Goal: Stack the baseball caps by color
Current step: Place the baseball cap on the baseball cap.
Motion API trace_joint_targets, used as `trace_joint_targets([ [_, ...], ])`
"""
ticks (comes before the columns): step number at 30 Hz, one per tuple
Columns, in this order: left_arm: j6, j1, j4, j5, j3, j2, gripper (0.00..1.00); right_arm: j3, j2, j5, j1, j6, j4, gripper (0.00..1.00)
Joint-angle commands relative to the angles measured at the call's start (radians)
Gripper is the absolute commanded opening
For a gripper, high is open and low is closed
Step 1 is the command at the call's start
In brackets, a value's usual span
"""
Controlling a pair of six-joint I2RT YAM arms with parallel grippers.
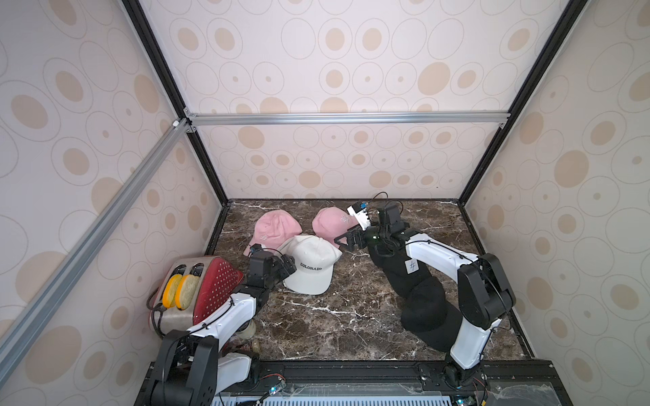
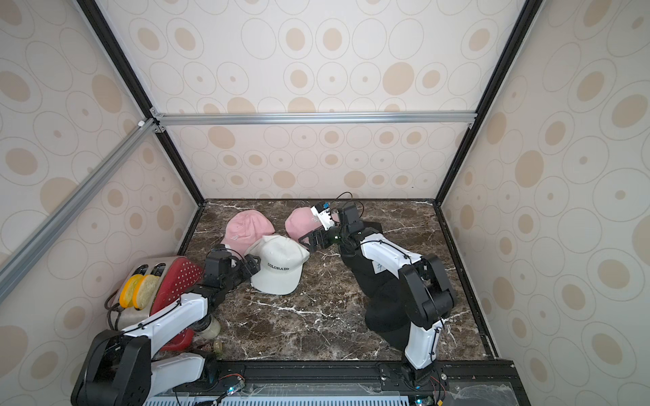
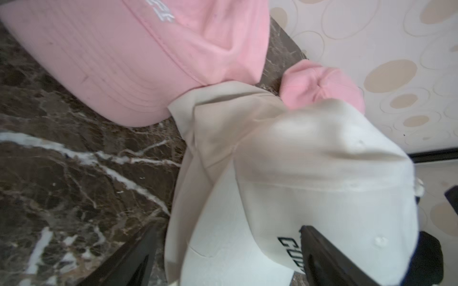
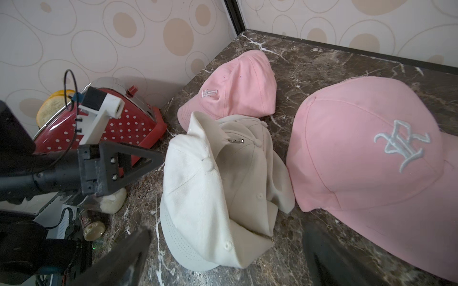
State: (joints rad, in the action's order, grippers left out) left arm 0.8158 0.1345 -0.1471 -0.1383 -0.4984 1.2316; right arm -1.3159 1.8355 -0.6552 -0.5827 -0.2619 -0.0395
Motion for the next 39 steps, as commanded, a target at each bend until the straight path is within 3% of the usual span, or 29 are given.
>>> trace_joint_targets([
  [1, 0.001, -0.056, -0.029, -0.104, -0.049, 0.022, 0.92, 0.007, 0.039, -0.071, -0.008, 0.096, -0.016, 0.98],
  [4, 0.022, -0.097, 0.011, -0.088, -0.062, 0.038, 0.94, -0.025, 0.076, -0.089, -0.010, 0.154, 0.031, 0.96],
  [11, 0.005, -0.127, 0.221, 0.181, -0.128, 0.060, 0.98, -0.020, 0.112, -0.089, -0.010, 0.127, -0.018, 0.82],
  [13, -0.013, -0.127, 0.277, 0.188, -0.165, 0.101, 0.98, -0.008, 0.111, -0.081, -0.010, 0.125, -0.040, 0.69],
  [14, -0.021, -0.127, 0.296, 0.180, -0.183, 0.122, 0.99, 0.000, 0.109, -0.081, -0.010, 0.124, -0.050, 0.67],
  [17, -0.025, -0.122, 0.317, 0.154, -0.215, 0.186, 0.99, 0.015, 0.099, -0.111, -0.012, 0.139, -0.066, 0.65],
  [22, -0.012, -0.093, 0.358, 0.222, -0.262, 0.269, 0.99, 0.024, 0.091, -0.204, -0.012, 0.196, -0.051, 0.61],
  [28, -0.026, -0.020, 0.405, 0.246, -0.346, 0.397, 0.99, -0.020, 0.127, -0.163, -0.029, 0.243, 0.012, 0.64],
  [31, -0.024, -0.012, 0.404, 0.253, -0.351, 0.423, 0.99, -0.057, 0.150, -0.165, -0.036, 0.254, 0.044, 0.60],
  [39, -0.100, -0.012, 0.402, 0.216, -0.363, 0.435, 0.98, -0.135, 0.173, -0.241, -0.053, 0.231, 0.079, 0.15],
])
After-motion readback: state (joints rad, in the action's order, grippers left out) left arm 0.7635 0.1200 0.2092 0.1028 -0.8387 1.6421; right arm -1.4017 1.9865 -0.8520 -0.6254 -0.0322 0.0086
